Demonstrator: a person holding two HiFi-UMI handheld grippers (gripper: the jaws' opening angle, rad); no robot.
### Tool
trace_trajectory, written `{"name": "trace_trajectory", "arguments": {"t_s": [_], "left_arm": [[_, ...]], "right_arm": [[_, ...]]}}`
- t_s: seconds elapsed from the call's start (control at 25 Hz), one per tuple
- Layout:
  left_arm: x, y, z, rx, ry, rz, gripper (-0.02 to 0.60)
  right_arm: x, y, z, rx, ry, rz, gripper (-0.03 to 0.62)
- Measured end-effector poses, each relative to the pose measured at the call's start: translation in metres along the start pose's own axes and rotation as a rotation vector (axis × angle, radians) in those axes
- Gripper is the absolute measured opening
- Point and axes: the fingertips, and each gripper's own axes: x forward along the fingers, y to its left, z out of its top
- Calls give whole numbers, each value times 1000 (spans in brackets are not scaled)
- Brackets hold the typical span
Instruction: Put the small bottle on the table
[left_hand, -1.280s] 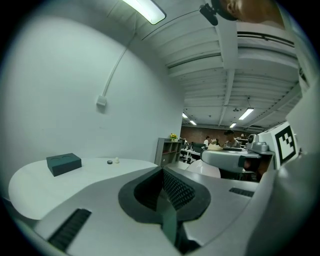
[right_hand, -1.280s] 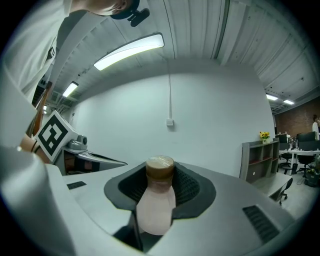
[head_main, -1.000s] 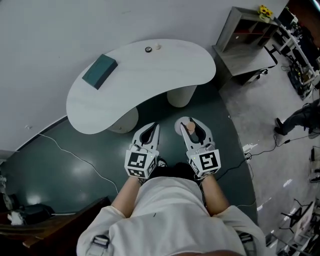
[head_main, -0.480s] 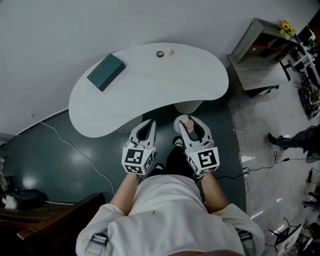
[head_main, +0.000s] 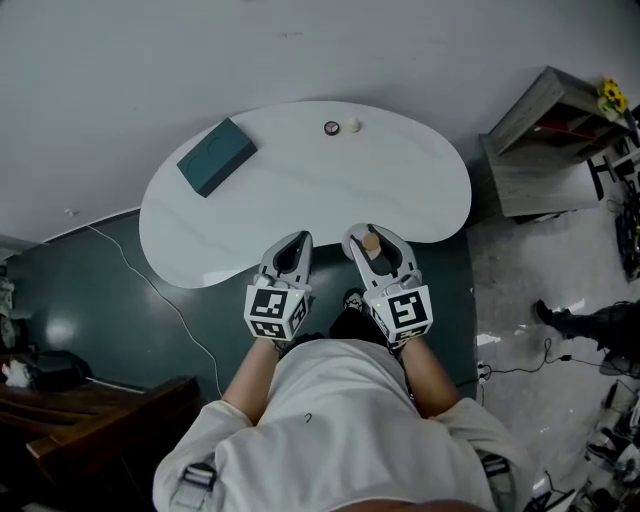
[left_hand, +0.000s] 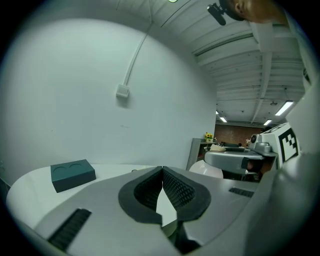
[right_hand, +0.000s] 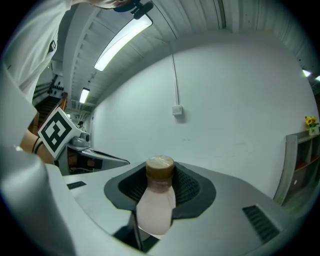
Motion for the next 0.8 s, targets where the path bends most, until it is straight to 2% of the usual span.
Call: {"name": "trace_trajectory", "arguments": {"t_s": [0.2, 0.48, 0.8], "left_arm": [[26, 13, -6, -32, 24, 67, 18], [45, 42, -17, -65, 58, 130, 18], [73, 76, -25, -89, 88, 140, 18]], "right_arm": [[31, -25, -4, -9, 21, 63, 130], [66, -44, -12, -1, 55, 101, 132], [108, -57, -22, 7, 87, 104, 130]]}}
